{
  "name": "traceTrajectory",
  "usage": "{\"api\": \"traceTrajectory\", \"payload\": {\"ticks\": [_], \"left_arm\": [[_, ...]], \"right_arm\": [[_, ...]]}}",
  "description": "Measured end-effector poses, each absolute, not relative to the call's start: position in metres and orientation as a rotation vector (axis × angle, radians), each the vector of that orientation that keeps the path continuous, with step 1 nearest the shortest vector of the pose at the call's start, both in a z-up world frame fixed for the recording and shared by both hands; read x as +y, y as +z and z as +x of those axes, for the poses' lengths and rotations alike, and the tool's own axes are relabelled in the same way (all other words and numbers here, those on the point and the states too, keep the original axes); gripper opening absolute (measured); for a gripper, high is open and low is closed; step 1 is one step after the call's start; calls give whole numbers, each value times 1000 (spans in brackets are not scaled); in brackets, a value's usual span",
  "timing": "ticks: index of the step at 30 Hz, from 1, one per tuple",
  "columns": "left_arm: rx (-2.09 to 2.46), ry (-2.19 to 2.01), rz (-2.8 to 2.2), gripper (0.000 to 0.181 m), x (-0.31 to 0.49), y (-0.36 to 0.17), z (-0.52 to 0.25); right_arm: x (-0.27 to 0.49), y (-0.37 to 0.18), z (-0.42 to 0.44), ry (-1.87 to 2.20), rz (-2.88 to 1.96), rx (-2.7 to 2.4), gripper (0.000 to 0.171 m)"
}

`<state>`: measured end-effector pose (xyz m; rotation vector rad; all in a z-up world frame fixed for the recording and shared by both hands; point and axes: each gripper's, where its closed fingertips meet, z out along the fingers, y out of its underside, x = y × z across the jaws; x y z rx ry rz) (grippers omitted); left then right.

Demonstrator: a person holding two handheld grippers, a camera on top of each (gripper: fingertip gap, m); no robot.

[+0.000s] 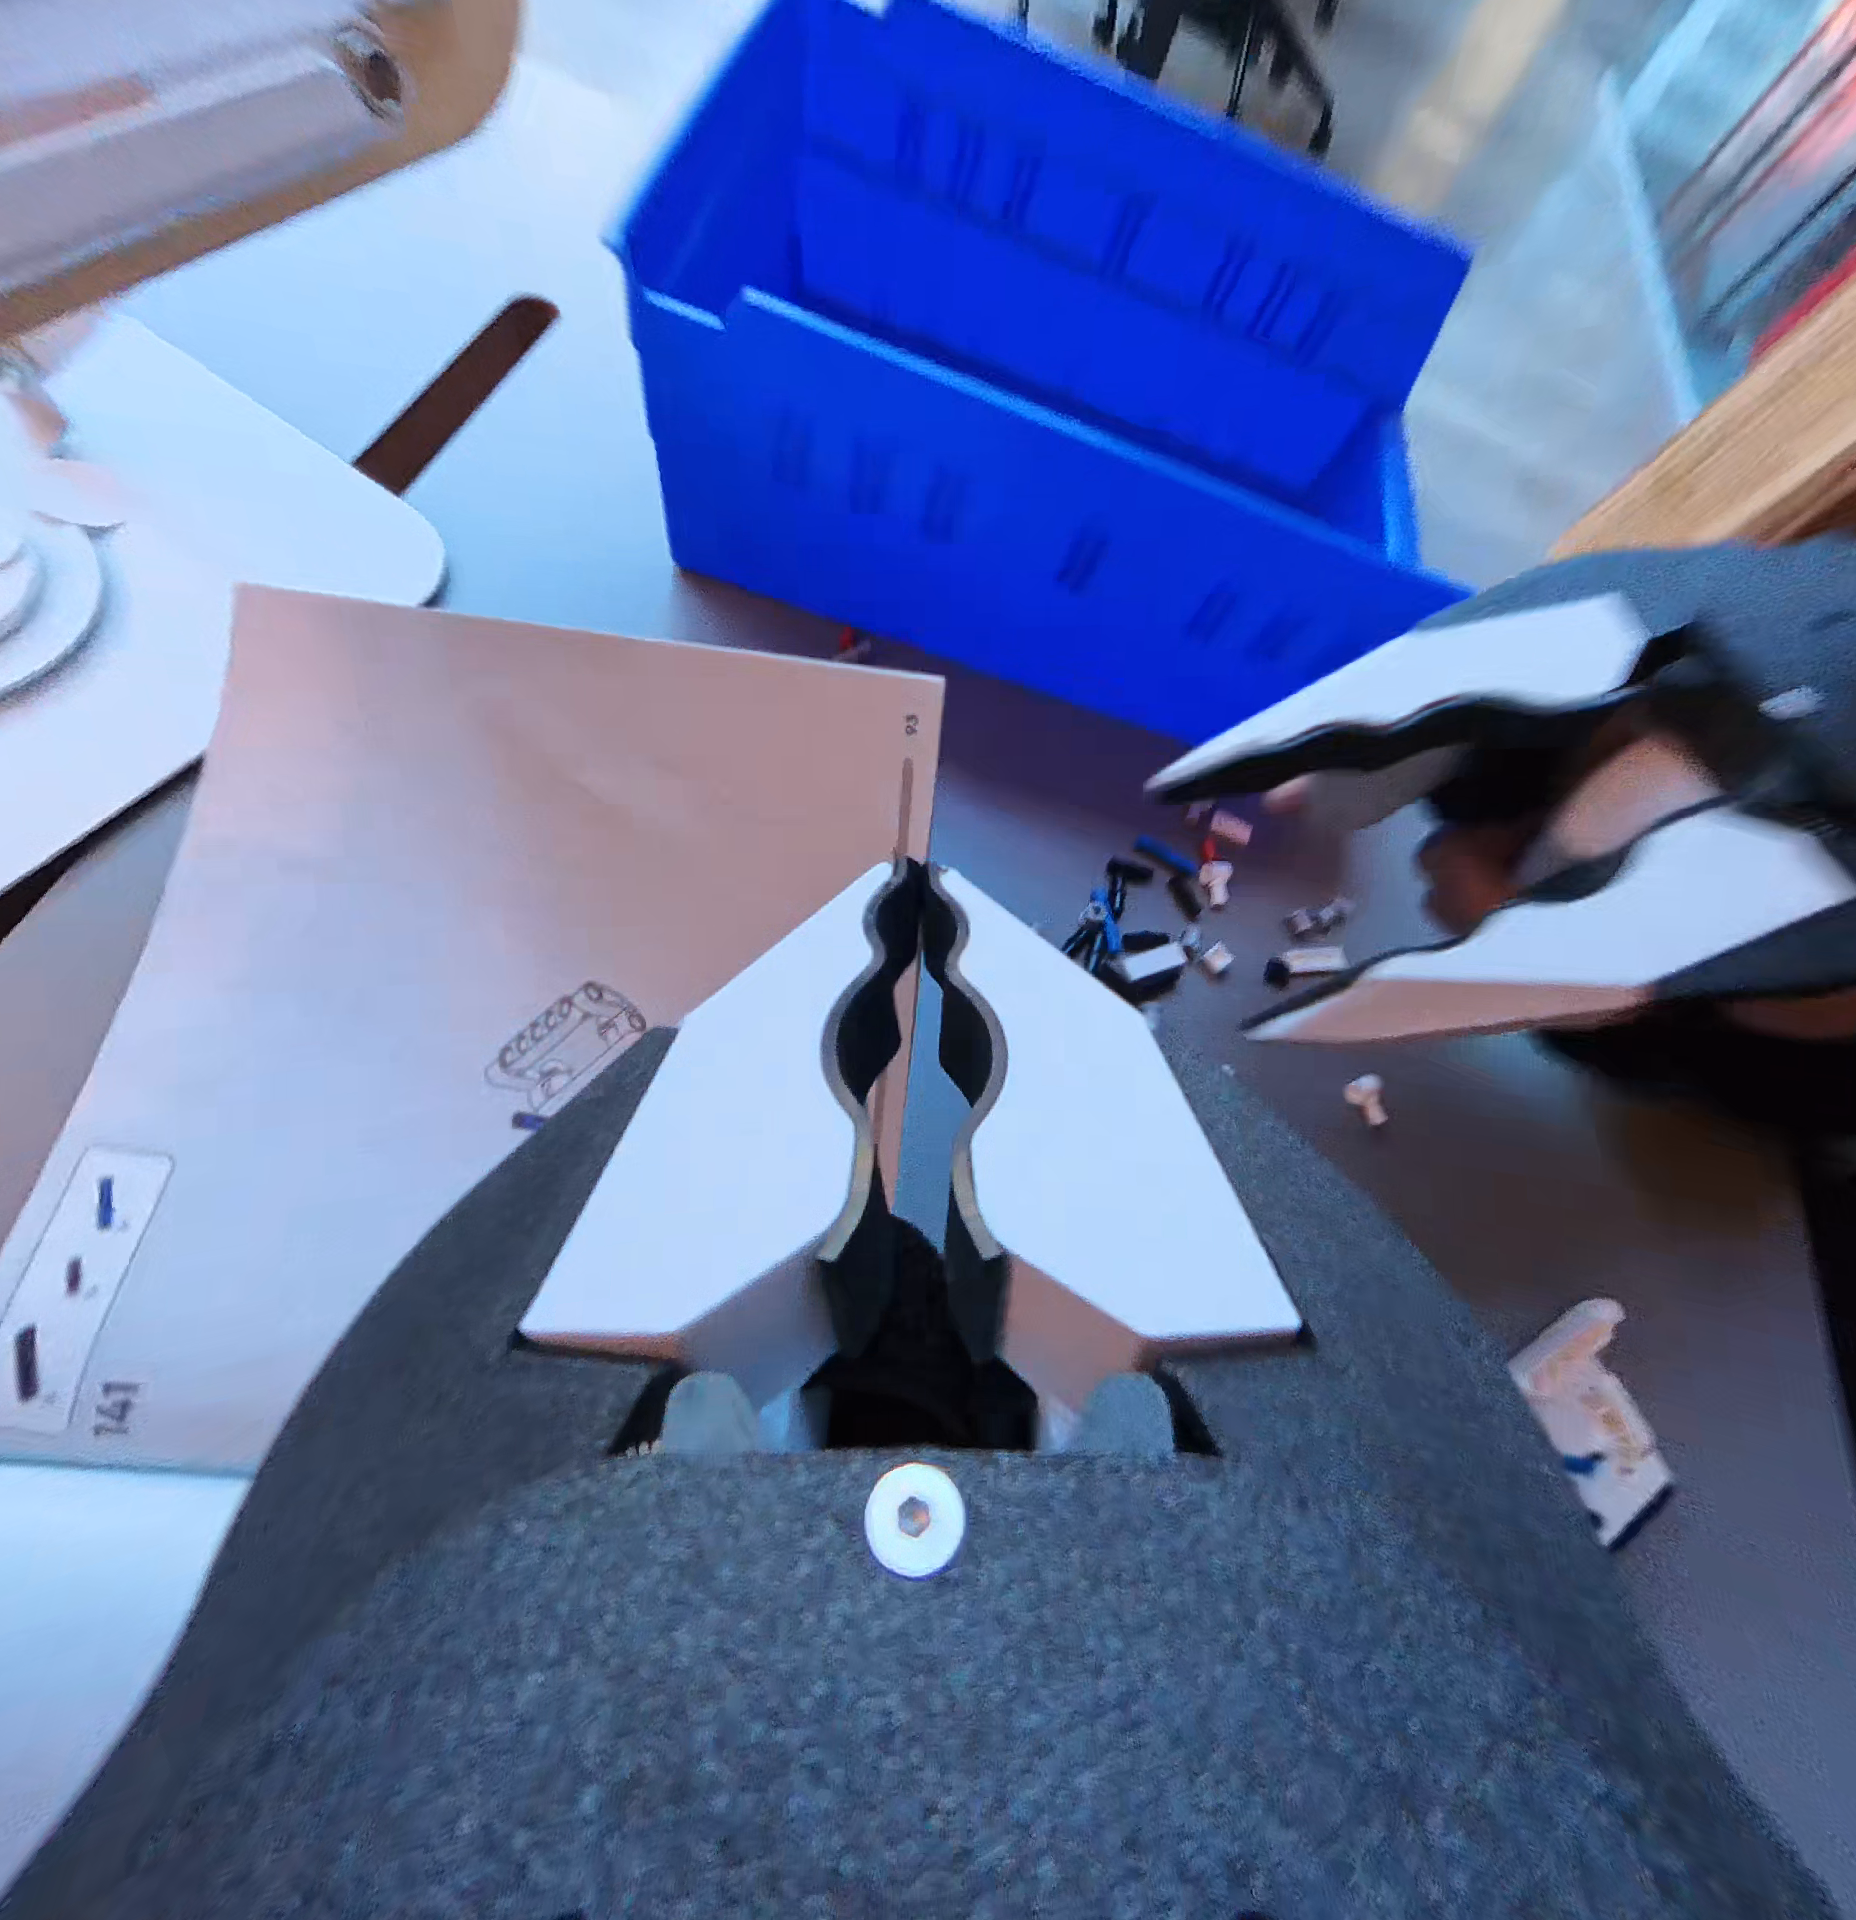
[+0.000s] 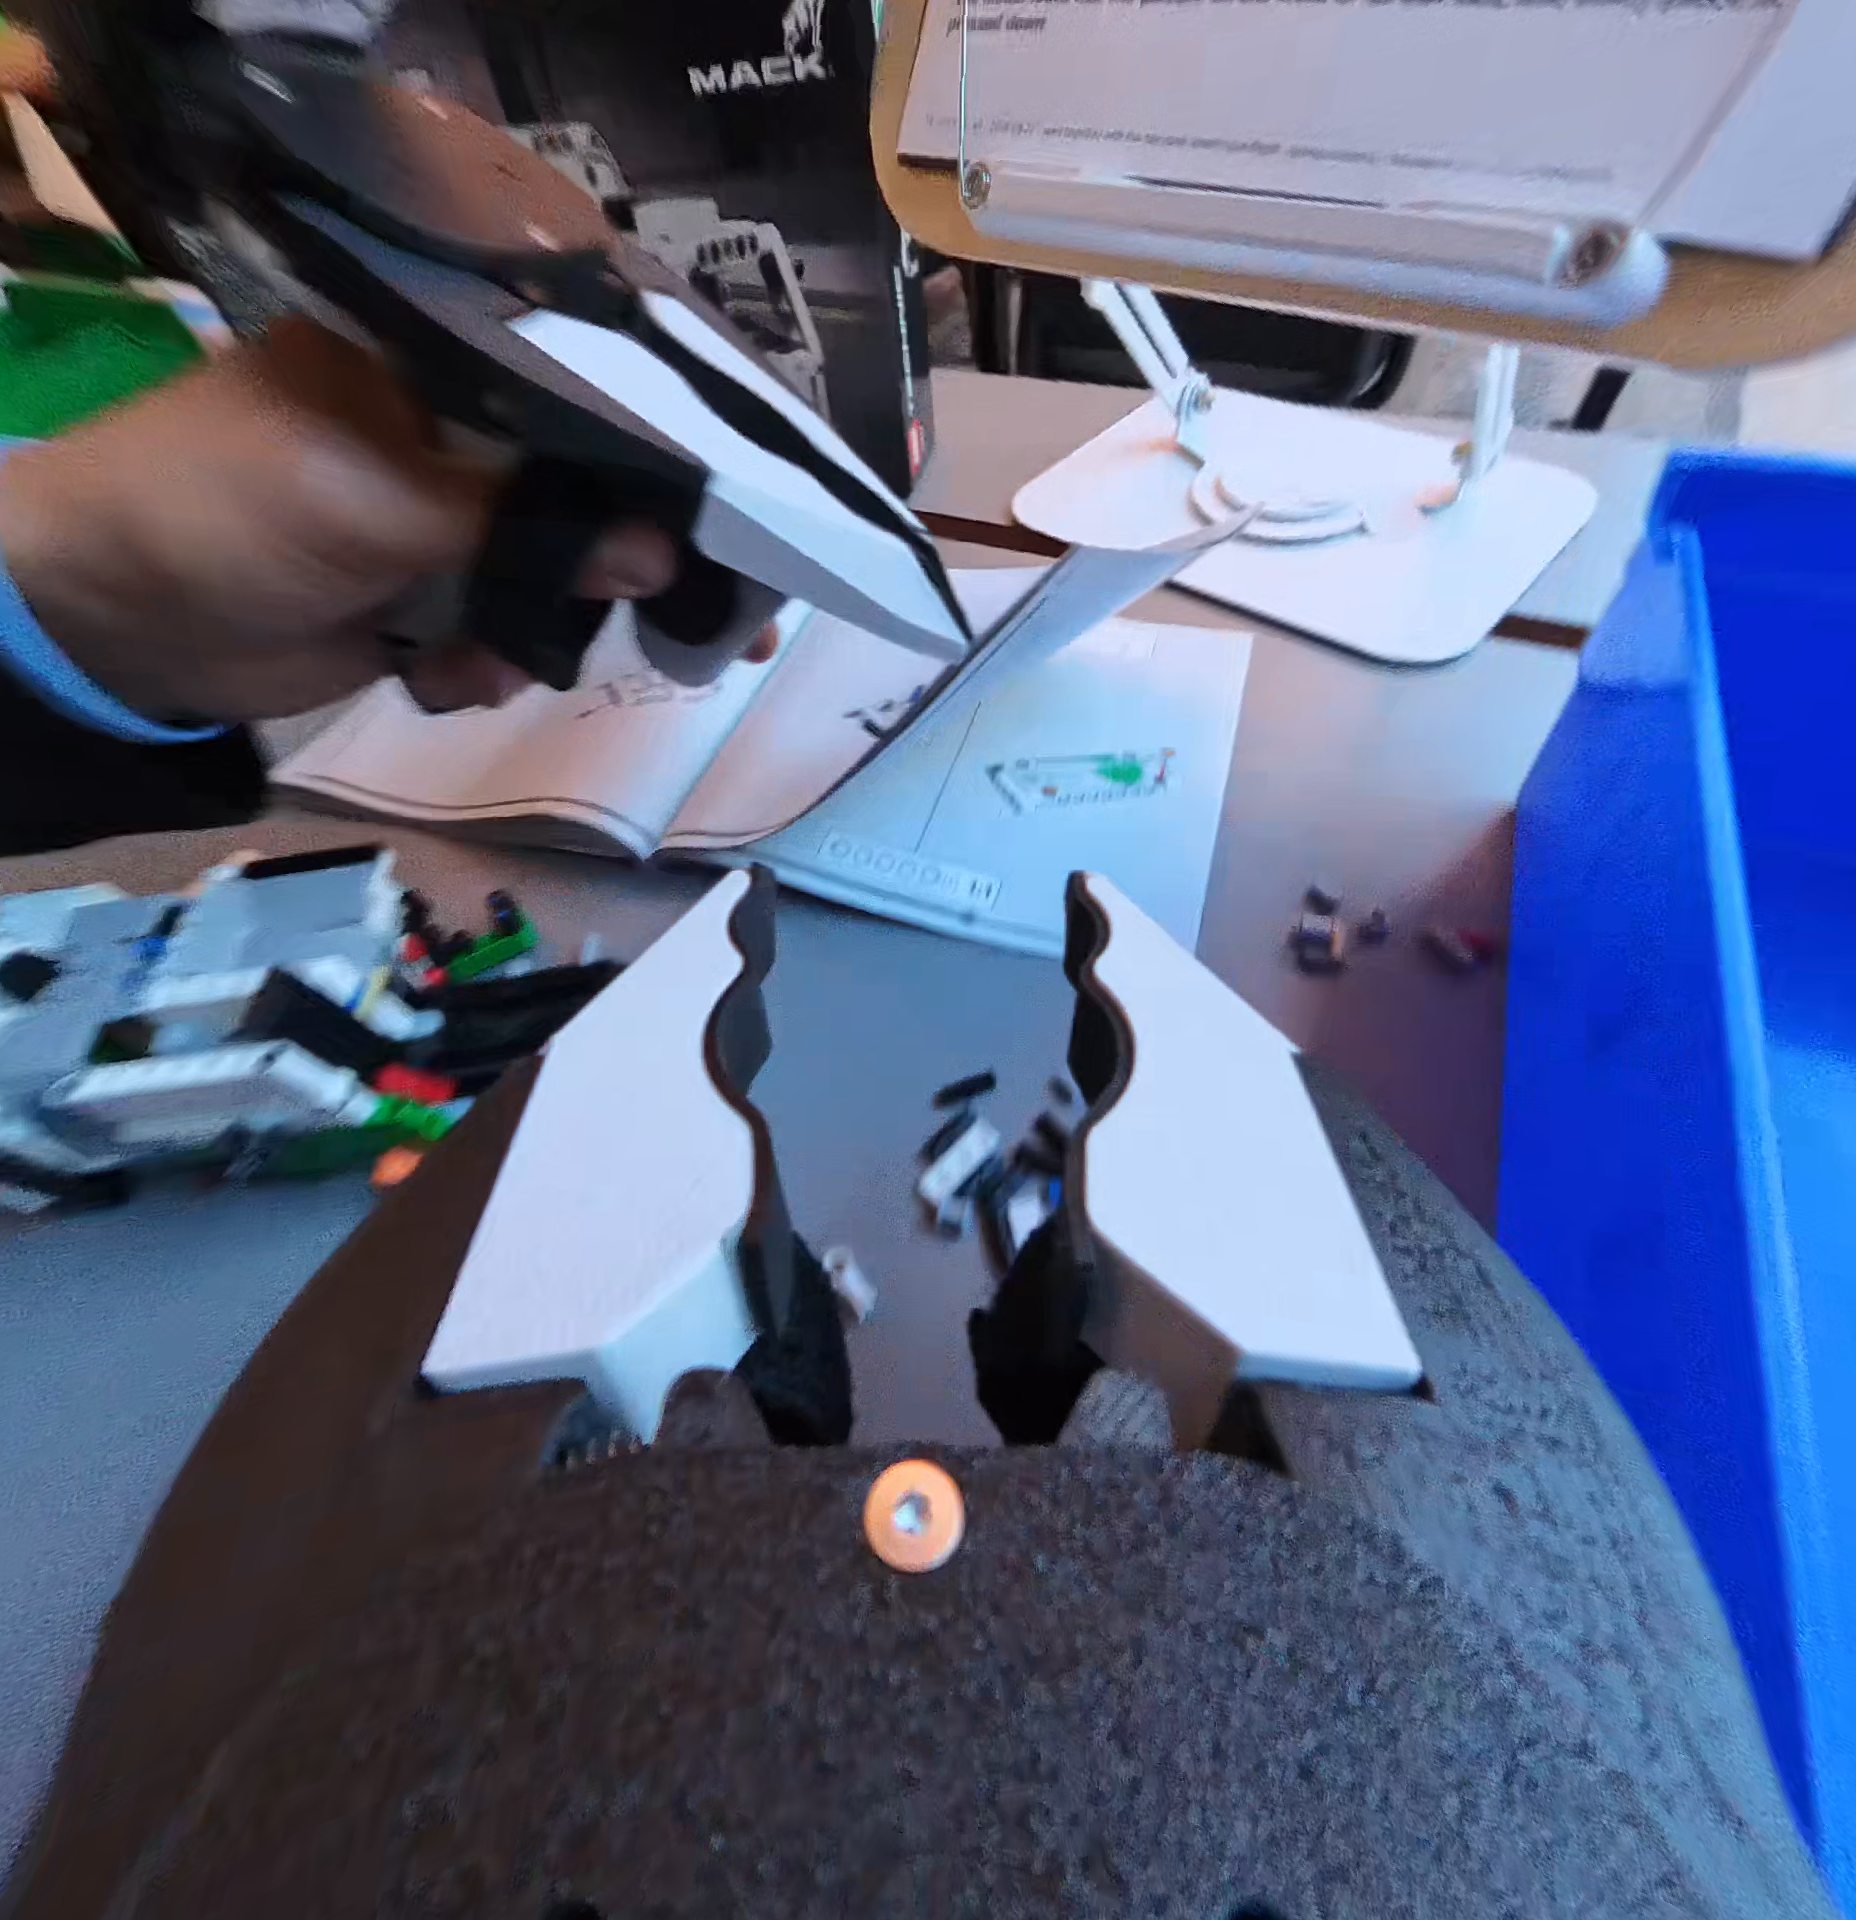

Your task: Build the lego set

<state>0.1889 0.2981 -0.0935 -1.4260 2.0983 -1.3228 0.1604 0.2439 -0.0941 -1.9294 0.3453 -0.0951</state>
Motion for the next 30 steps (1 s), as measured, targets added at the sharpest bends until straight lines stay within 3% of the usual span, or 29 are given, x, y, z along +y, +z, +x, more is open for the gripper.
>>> {"api": "traceTrajectory", "payload": {"ticks": [7, 8, 12, 15, 21, 23, 28, 30], "left_arm": [[1899, -1451, -1445, 0, 322, -61, 165], [1881, -1455, -1444, 0, 325, -59, 160], [1798, -1495, -1461, 0, 339, -48, 144], [1747, -1462, -1516, 0, 357, -50, 132], [1540, -1653, -1801, 71, 389, -51, 120], [1462, -1863, -1898, 81, 392, -45, 115], [1271, -2159, -2004, 62, 404, -44, 106], [1306, -2109, -2019, 16, 405, -55, 103]], "right_arm": [[345, -121, 169, 5, -2005, 361, 51], [351, -126, 172, -12, -2017, 380, 37], [364, -120, 163, 23, -1970, 374, 14], [363, -115, 159, -54, -1964, 319, 9], [364, -97, 129, -448, -1917, -119, 0], [364, -95, 122, -624, -1909, -263, 0], [365, -104, 116, -870, -1921, -449, 0], [366, -108, 112, -874, -1922, -470, 0]]}}
